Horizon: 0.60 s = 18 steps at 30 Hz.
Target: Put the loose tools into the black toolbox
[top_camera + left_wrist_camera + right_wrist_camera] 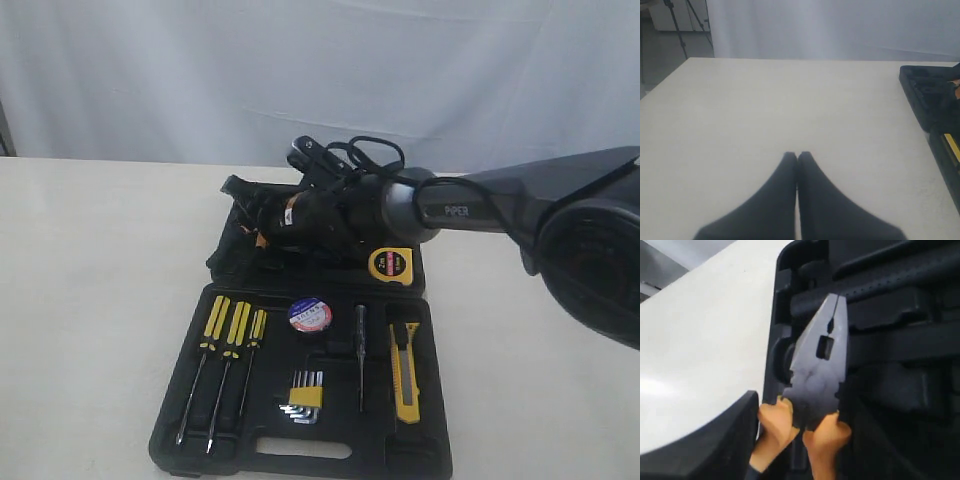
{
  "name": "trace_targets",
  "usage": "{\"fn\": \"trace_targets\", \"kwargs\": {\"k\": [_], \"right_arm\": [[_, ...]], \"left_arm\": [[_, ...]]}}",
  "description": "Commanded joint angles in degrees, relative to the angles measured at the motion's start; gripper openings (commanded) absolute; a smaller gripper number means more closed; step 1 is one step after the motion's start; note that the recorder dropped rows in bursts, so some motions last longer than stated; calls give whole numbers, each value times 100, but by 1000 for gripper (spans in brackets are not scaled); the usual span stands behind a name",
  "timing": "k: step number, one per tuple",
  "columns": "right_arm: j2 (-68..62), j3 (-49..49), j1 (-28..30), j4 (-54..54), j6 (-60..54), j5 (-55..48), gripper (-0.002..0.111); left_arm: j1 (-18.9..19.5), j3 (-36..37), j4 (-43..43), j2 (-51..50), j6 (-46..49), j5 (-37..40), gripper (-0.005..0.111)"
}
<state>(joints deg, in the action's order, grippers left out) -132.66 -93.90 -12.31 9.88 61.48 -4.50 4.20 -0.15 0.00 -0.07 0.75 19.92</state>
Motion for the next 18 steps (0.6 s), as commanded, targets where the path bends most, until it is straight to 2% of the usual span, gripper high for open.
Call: {"fn": "trace_targets", "kwargs": {"k": [1, 3, 7, 18], "right_arm": [[345, -560, 138, 96, -964, -1833, 25], [404, -1103, 167, 96, -1851, -3026, 25], [481, -1525, 167, 96, -2444, -3963, 25], [559, -1550, 167, 96, -3072, -4489, 25]], "left_arm": [[-27, 15, 0, 7, -33, -31, 0], [-27, 15, 0, 7, -33, -31, 0], [-27, 15, 0, 7, -33, -31, 0], [-27, 15, 0, 7, -33, -31, 0]]}}
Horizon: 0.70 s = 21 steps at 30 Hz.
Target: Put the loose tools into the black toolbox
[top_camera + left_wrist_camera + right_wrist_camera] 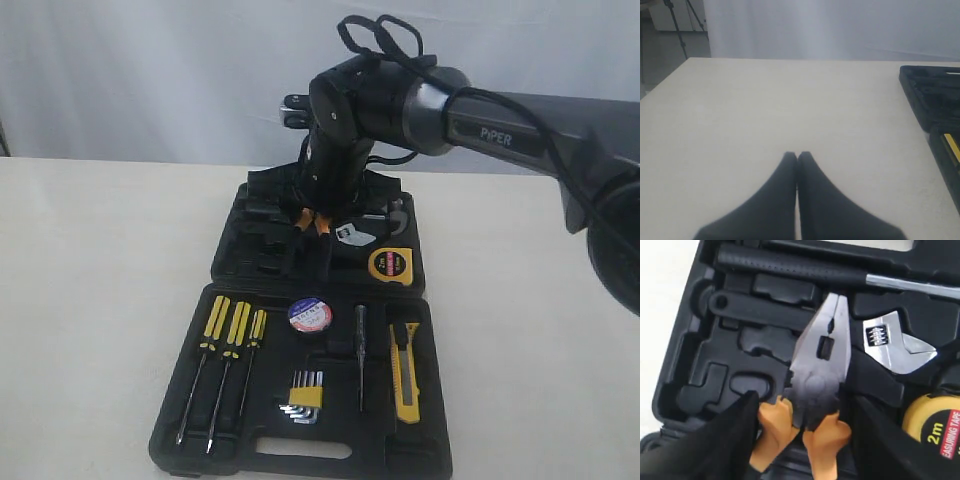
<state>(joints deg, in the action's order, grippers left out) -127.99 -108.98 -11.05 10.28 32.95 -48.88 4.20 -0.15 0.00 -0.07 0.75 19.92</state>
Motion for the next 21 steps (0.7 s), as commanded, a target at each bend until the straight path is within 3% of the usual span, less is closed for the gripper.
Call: {"fn": "trace_targets", "kwargs": {"k": [1, 10, 21], "right_arm": [[106, -43, 40, 56, -234, -44, 25], [172, -43, 160, -128, -555, -421, 25], [116, -162, 424, -4199, -1336, 107, 24]], "left_arm": [[-27, 15, 0, 7, -33, -31, 0], [-27, 15, 0, 7, -33, -31, 0], [-27, 15, 0, 7, -33, -31, 0]]}}
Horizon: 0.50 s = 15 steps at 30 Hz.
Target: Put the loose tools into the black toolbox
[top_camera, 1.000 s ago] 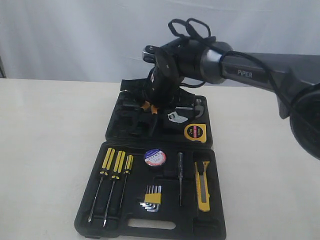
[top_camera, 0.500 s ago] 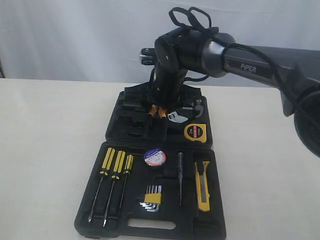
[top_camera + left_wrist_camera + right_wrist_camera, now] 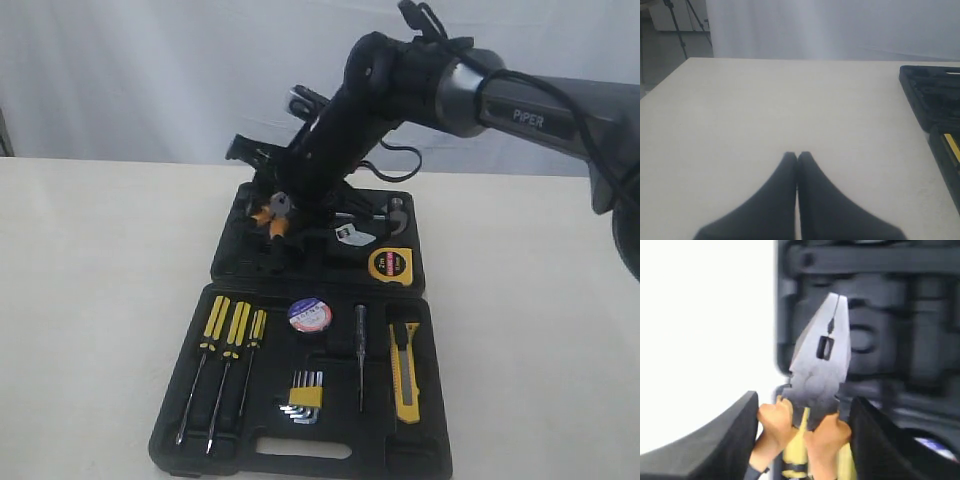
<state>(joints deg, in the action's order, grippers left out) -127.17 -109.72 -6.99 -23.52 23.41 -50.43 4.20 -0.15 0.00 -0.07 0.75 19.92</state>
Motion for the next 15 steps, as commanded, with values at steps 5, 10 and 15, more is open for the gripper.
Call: {"fn": "trace_targets", "kwargs": {"k": [5, 10, 15], "right_arm": [[21, -87, 55, -566, -772, 97, -1], [21, -87, 90, 844, 465, -221, -1], [-42, -87, 70, 1229, 1906, 68, -1]], "left_arm": [[-27, 15, 0, 7, -33, -31, 0], [-27, 15, 0, 7, -33, -31, 0], [-27, 15, 0, 7, -33, -31, 0]]}}
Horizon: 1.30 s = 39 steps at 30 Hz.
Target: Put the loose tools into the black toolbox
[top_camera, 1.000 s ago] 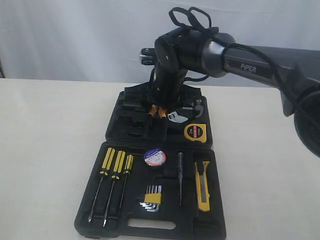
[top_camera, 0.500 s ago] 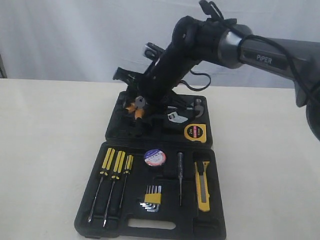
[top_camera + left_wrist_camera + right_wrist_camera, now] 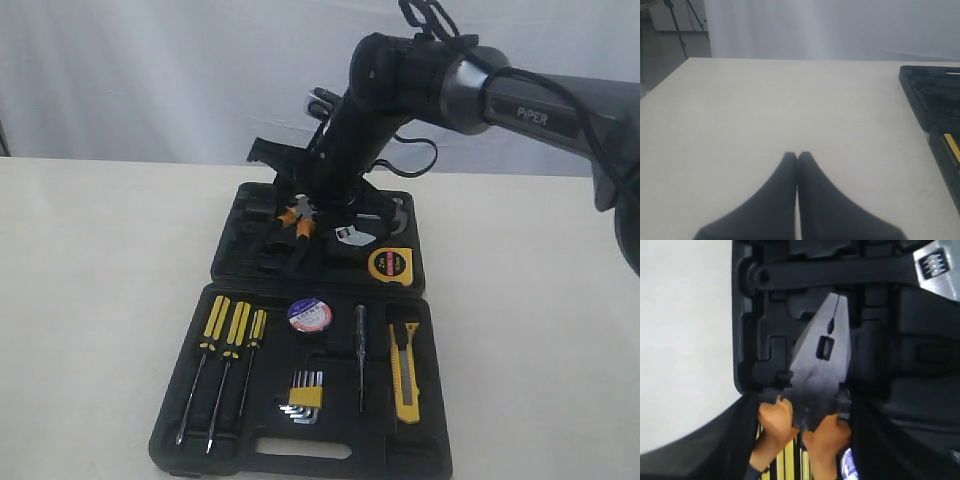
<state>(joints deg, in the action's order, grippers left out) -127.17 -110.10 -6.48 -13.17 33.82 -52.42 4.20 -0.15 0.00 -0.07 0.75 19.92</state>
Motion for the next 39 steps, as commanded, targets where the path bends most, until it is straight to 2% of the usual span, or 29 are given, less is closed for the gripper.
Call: {"fn": "trace_targets", "kwargs": {"k": [1, 12, 18, 21, 32, 39], "right_arm": [[-55, -50, 5, 194, 1087, 340, -1], [-231, -40, -48, 129, 1807, 565, 0], [-315, -40, -181, 129, 2604, 1302, 0], [-323, -40, -260, 344, 2641, 1647, 0], [-479, -40, -332, 504, 2732, 1130, 0], [-479, -40, -332, 467, 2710, 1194, 0]], "left_arm": [[-27, 15, 0, 7, -33, -31, 0], [-27, 15, 0, 7, -33, -31, 0], [-27, 15, 0, 7, -33, -31, 0], [-27, 15, 0, 7, -33, -31, 0], [-27, 15, 0, 7, -33, -31, 0], [-27, 15, 0, 7, -33, -31, 0]]}}
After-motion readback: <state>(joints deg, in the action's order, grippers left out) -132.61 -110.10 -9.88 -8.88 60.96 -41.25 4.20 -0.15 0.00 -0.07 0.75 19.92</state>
